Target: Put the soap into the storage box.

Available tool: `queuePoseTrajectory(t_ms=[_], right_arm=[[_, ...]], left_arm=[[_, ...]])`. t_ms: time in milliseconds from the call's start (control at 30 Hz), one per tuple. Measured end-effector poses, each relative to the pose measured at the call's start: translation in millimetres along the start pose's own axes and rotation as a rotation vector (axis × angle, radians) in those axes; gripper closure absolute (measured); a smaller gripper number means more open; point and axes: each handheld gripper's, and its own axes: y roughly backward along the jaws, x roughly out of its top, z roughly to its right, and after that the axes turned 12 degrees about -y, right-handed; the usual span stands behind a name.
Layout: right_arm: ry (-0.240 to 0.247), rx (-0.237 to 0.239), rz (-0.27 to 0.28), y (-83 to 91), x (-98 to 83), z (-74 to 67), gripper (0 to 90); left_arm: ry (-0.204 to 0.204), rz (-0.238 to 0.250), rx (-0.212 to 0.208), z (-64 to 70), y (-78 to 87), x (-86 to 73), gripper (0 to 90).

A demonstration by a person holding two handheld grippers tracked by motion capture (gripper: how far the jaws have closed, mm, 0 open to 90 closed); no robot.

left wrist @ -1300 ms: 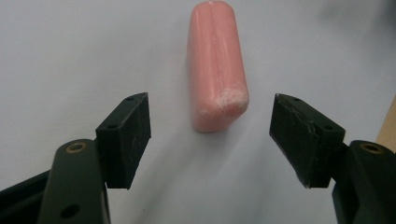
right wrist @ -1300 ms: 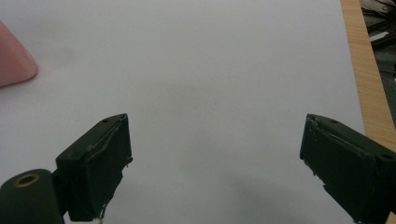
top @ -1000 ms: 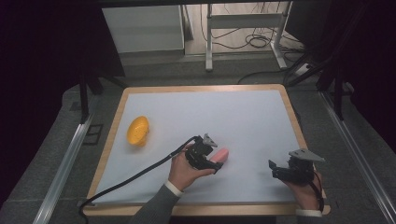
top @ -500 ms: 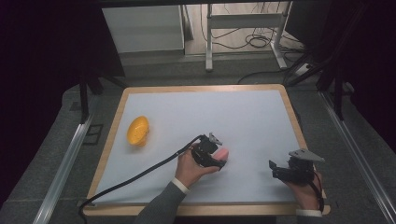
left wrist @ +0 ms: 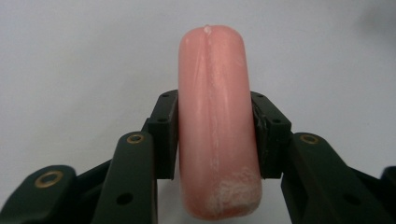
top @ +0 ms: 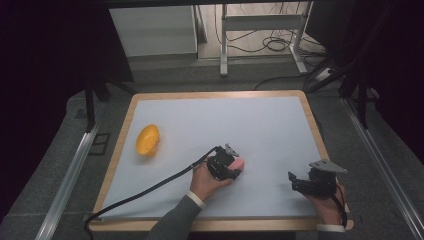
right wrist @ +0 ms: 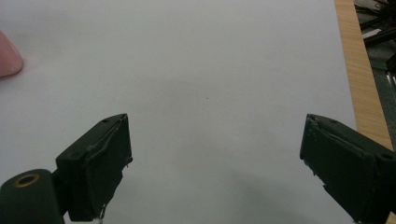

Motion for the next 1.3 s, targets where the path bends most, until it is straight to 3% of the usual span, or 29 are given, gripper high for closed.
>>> queuePoseTrajectory(t_ms=[400, 833, 933, 1300], right_arm=[[-0.004, -0.003, 0.009, 0.9, 0.3, 1.0, 8.6], [-0.011, -0.005, 0.015, 3.6, 1.0, 2.5, 8.6], [-0.010, -0.004, 0.017, 4.8, 1.5, 3.0, 8.6], [-0.006, -0.005, 0.020, 5.0, 1.9, 2.1, 8.6]], left_arm=[[-0.010, 0.002, -0.001, 0.0, 5.4, -0.3, 60.4], [-0.031, 0.022, 0.020, 0.5, 28.3, 0.3, 60.4], [-0.010, 0.047, 0.015, -5.9, 38.9, -4.9, 60.4], [0.031, 0.056, 0.068, -25.7, 61.1, -24.6, 60.4]])
